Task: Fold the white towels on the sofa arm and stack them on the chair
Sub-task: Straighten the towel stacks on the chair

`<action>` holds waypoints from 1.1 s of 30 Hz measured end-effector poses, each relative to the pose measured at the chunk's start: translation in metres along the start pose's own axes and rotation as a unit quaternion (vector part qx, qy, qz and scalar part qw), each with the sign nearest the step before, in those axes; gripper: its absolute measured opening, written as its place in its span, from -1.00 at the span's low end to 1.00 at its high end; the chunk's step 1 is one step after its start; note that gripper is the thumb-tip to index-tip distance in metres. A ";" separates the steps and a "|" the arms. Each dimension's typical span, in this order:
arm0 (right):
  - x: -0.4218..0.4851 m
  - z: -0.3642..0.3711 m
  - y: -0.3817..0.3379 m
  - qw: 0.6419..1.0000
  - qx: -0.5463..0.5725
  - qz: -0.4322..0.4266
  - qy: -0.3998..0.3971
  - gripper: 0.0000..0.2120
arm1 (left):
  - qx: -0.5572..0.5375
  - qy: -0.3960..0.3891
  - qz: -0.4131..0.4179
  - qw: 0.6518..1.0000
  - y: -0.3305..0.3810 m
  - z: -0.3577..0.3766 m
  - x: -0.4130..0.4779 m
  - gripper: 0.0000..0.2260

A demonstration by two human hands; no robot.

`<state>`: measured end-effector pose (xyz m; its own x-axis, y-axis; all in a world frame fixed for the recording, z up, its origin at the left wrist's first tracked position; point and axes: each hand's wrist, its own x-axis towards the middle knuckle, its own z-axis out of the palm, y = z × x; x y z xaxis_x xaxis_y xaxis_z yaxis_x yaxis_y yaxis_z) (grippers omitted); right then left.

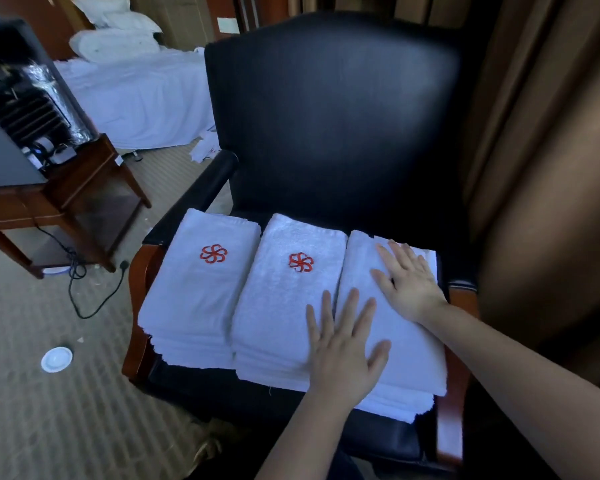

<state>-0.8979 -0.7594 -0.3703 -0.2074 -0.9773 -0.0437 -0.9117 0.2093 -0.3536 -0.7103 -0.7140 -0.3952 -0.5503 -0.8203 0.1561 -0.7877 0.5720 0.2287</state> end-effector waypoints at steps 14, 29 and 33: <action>-0.003 -0.021 -0.024 0.999 -0.048 0.000 -0.007 -0.49 | -0.260 -0.012 -0.030 0.965 -0.024 -0.064 0.010 -0.62; 0.024 0.046 -0.165 0.992 -0.064 -0.104 -0.026 -0.36 | 0.036 -0.089 -0.233 0.968 -0.219 -0.081 0.017 -0.47; 0.025 0.056 -0.167 0.992 -0.083 -0.098 -0.014 -0.36 | 0.007 -0.084 -0.213 0.973 -0.226 -0.077 0.020 -0.53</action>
<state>-0.7305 -0.8203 -0.3650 -0.0122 -0.9998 -0.0164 -0.9798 0.0153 -0.1996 -0.5222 -0.8599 -0.3693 -0.2099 -0.9716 -0.1095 -0.9572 0.1813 0.2256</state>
